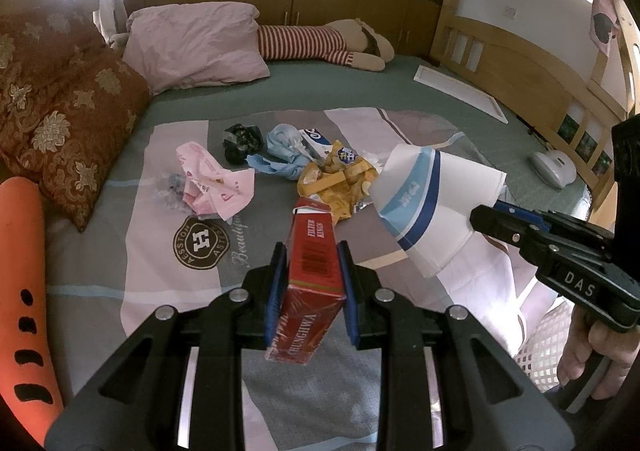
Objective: Collect trash
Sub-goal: 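Lift the red box and white paper cup up from the bed with both grippers, then carry both items over the white trash bag and open both grippers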
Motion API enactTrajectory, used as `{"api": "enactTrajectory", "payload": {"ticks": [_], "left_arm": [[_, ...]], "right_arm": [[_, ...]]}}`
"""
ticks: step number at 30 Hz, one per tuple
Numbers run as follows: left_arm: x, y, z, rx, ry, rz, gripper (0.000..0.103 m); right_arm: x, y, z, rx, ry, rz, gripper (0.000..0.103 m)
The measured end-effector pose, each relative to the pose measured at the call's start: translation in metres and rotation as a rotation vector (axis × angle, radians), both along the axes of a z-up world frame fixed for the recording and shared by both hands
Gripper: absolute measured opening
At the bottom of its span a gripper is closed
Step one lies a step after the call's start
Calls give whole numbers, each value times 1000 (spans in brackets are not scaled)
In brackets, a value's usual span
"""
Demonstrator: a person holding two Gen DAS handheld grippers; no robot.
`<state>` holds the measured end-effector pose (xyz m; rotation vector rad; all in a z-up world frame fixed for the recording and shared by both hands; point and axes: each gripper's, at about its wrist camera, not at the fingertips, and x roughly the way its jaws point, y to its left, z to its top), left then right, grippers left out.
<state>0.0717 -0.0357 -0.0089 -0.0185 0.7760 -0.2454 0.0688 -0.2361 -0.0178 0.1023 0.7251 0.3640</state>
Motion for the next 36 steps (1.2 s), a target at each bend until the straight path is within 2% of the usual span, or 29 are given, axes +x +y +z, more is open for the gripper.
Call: {"api": "enactTrajectory", "payload": {"ticks": [18, 23, 27, 31, 36], "left_arm": [[0, 1, -1, 3, 0, 3, 26], [2, -4, -5, -9, -2, -20, 26], [-4, -26, 1, -25, -26, -82, 26], [-19, -59, 8, -47, -52, -173, 26], [-54, -125, 11, -64, -43, -366, 26]], "right_arm": [[-1, 2, -3, -4, 5, 7, 19], [-11, -11, 8, 15, -24, -23, 19], [-61, -50, 30, 67, -99, -95, 19], [-137, -114, 41, -20, -170, -201, 19], [-238, -227, 32, -70, -129, -483, 20]]}}
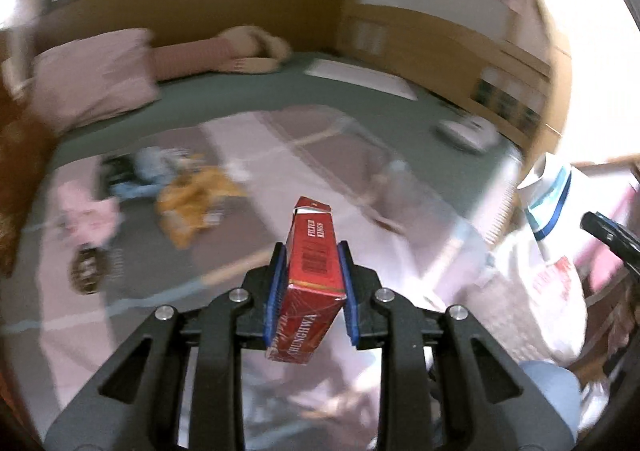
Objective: Collect trash
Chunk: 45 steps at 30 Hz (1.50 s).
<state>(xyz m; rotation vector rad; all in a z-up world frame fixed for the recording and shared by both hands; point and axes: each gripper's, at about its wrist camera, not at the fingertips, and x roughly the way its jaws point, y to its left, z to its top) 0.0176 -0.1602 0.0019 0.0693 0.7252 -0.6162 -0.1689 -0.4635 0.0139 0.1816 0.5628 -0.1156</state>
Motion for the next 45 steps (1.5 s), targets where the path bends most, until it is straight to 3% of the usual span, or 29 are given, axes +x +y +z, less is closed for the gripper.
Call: {"api": "enactTrajectory", "payload": {"ticks": [4, 6, 7, 9, 13, 14, 15, 17, 21, 26, 32, 35, 38, 42, 45], "left_arm": [[-31, -62, 11, -14, 12, -156, 26], [-50, -107, 17, -2, 17, -259, 26], [-57, -125, 19, 2, 24, -295, 26], [-78, -175, 22, 10, 51, -398, 26], [-112, -256, 14, 41, 140, -568, 29], [-116, -268, 10, 65, 156, -591, 51], [-119, -278, 6, 97, 145, -575, 82], [-118, -275, 6, 104, 90, -505, 90], [-88, -227, 14, 76, 87, -388, 90], [-41, -104, 43, 86, -40, -67, 98], [-5, 59, 58, 21, -80, 316, 99], [9, 119, 41, 62, -94, 469, 99], [22, 153, 25, 129, -73, 532, 99], [34, 183, 16, 123, -25, 597, 99], [30, 176, 12, 100, -7, 594, 99]], "right_arm": [[-52, -61, -28, 26, 79, -165, 28], [-65, -86, -45, 77, 146, -206, 47], [-71, -95, -46, 90, 150, -226, 49], [-89, -113, -32, 92, 83, -303, 61], [-114, -134, 13, 128, -106, -377, 70], [-113, -134, 22, 132, -128, -376, 70], [-111, -133, 29, 132, -148, -365, 70], [-105, -125, 36, 125, -162, -338, 71], [-76, -99, 33, 106, -128, -242, 71], [-14, -47, 23, 117, -74, -94, 71], [92, 74, 26, 68, -40, 189, 78], [134, 127, 31, 58, -30, 285, 78], [181, 180, 33, 31, -24, 362, 78], [226, 220, 19, 34, -7, 407, 78], [227, 231, -7, -28, 35, 387, 78]]}}
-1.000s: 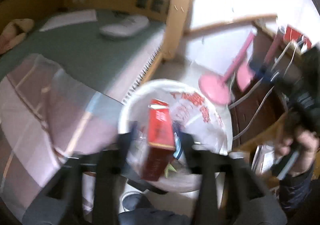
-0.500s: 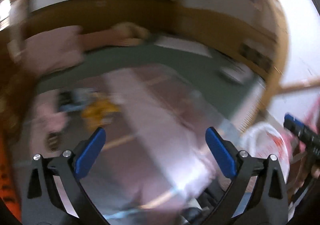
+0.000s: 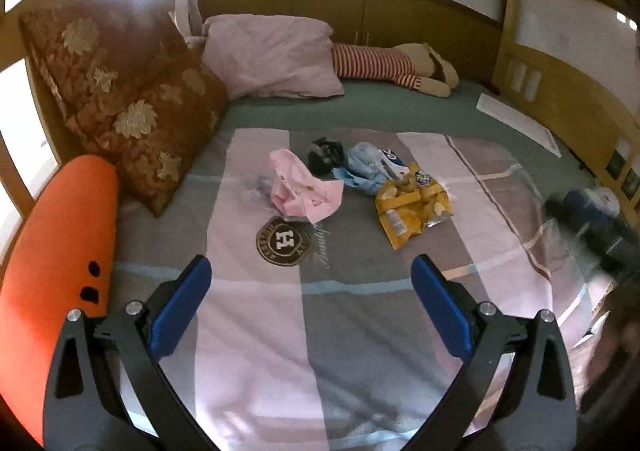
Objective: Collect trash
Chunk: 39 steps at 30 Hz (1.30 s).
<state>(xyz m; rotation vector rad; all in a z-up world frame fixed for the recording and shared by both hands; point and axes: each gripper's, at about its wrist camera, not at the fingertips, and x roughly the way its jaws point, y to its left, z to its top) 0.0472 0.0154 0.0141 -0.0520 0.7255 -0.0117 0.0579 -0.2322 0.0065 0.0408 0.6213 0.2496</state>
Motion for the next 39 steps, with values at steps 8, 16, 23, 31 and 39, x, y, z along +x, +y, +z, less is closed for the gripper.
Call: {"api": "enactTrajectory", "payload": {"ticks": [8, 16, 23, 31, 39], "left_arm": [[-8, -23, 2, -14, -6, -51, 99], [-1, -27, -11, -15, 31, -58, 99], [1, -26, -13, -25, 41, -55, 99], [1, -26, -14, -24, 43, -55, 99], [2, -25, -17, -29, 48, -47, 99]], "right_arm": [[-9, -9, -12, 0, 30, 2, 78], [-6, -3, -17, -7, 40, 17, 78], [-5, -1, -17, -10, 44, 16, 78], [0, 1, -20, -16, 53, 10, 78], [6, 2, -25, -21, 63, 1, 78]]}}
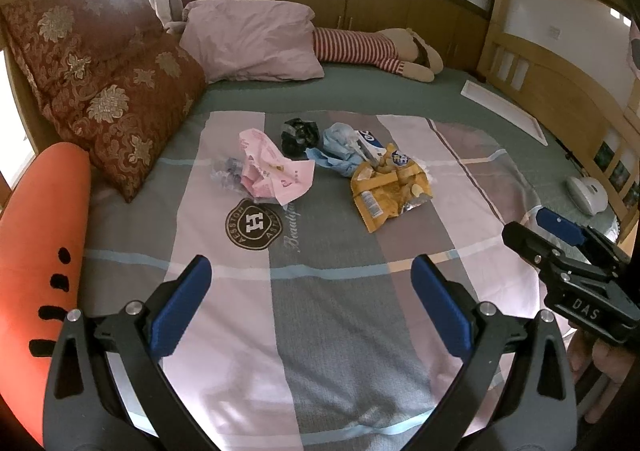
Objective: Collect trash
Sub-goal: 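Lower the left gripper onto the pink plastic bag while the right lowers onto the yellow chip bag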
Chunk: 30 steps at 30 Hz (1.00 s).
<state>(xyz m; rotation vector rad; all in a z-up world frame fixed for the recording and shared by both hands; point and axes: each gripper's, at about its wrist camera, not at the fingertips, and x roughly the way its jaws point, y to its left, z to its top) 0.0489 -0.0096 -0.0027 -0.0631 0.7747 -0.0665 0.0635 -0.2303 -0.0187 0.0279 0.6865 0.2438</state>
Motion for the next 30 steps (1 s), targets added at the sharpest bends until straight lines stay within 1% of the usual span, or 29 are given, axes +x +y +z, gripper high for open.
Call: {"api": "enactTrajectory", "payload": {"ticks": [5, 8, 11, 15, 20, 23, 25, 28, 29, 30], "left_arm": [[13, 6, -5, -11, 2, 29, 99], [32, 10, -14, -18, 5, 63, 99], [58, 12, -27, -12, 14, 87, 99], [96, 19, -45, -17, 16, 126, 99], [138, 29, -70, -9, 50, 159, 99], [162, 38, -85, -10, 74, 182, 99], [178, 43, -91, -30, 78, 183, 99], [195, 45, -98, -30, 91, 172, 98], [200, 45, -102, -41, 102, 165, 90], [206, 45, -108, -67, 132, 142, 69]], "right_arm": [[14, 4, -5, 8, 3, -10, 78], [28, 8, -10, 1, -7, -16, 78], [50, 10, -19, 3, 4, -30, 78], [82, 14, -37, 6, 24, -27, 78], [122, 17, -64, 6, 72, -41, 78], [140, 17, -75, -2, 83, -56, 78], [153, 16, -86, 18, 95, -69, 78], [165, 16, -98, 21, 97, -71, 77], [168, 17, -99, 14, 90, -65, 72], [170, 18, -100, 7, 96, -58, 62]]}}
